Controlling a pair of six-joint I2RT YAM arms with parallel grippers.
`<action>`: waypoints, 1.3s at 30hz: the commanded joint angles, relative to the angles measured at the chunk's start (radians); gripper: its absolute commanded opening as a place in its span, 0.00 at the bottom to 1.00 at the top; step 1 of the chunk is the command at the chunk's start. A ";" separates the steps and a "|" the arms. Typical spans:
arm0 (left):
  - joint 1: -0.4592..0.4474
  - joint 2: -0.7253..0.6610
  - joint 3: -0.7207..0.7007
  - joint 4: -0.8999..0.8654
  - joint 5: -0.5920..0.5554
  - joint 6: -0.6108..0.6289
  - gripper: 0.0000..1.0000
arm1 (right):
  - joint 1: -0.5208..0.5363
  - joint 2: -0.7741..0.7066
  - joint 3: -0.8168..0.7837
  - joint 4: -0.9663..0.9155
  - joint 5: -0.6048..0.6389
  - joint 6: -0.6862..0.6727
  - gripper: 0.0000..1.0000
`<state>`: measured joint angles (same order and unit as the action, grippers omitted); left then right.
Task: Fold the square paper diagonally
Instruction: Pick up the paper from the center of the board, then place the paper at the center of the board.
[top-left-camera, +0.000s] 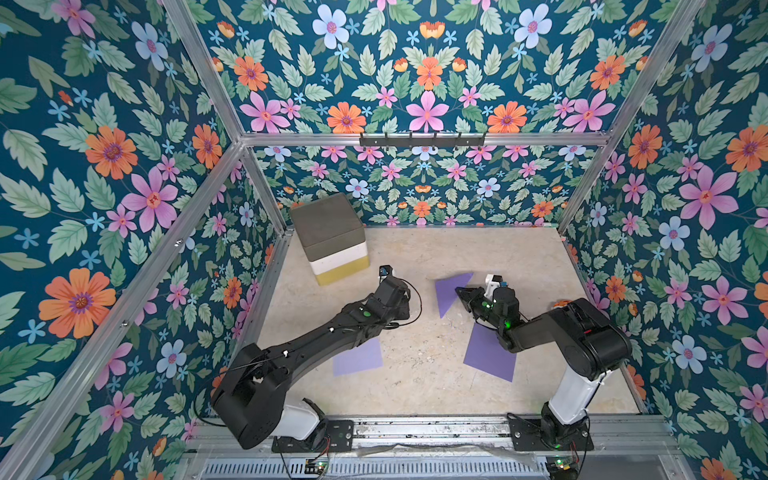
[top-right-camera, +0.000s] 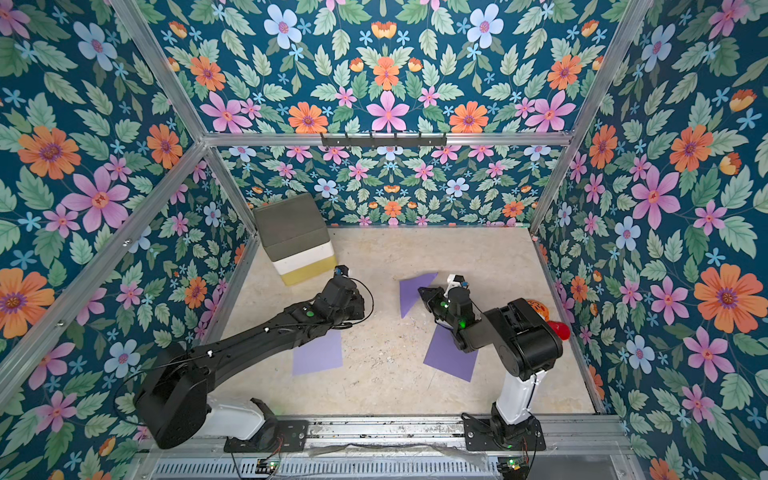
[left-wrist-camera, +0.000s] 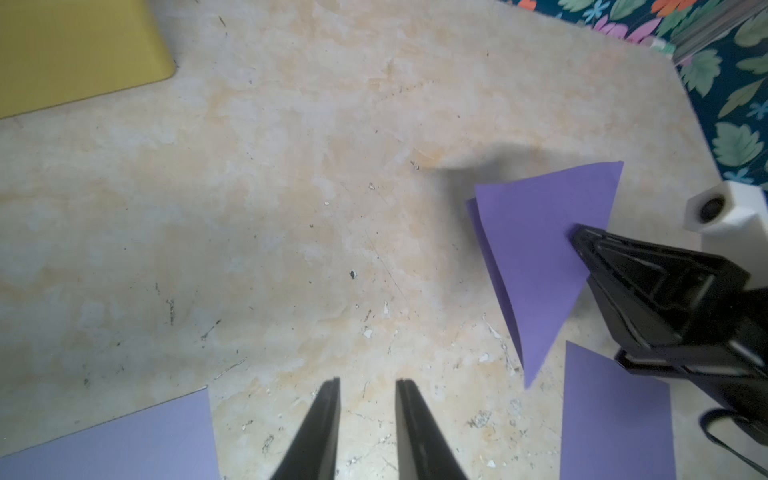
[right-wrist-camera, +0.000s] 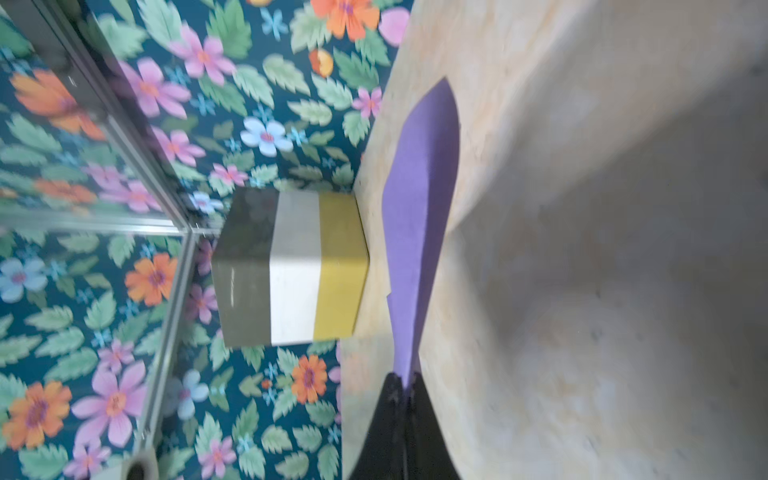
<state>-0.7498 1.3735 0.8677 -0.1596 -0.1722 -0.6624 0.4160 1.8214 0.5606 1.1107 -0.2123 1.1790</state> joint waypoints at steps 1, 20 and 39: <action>0.003 -0.058 -0.068 0.110 -0.034 -0.089 0.28 | 0.003 0.030 0.077 0.034 0.235 0.102 0.00; 0.002 -0.185 -0.267 0.214 -0.111 -0.230 0.25 | 0.067 0.147 0.391 -0.528 0.582 0.172 0.22; 0.021 -0.077 -0.204 0.197 -0.023 -0.186 0.16 | 0.087 -0.109 0.309 -0.829 0.323 -0.169 0.43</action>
<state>-0.7349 1.2919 0.6697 0.0032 -0.2749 -0.8913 0.5011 1.7611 0.8616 0.3874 0.1959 1.1862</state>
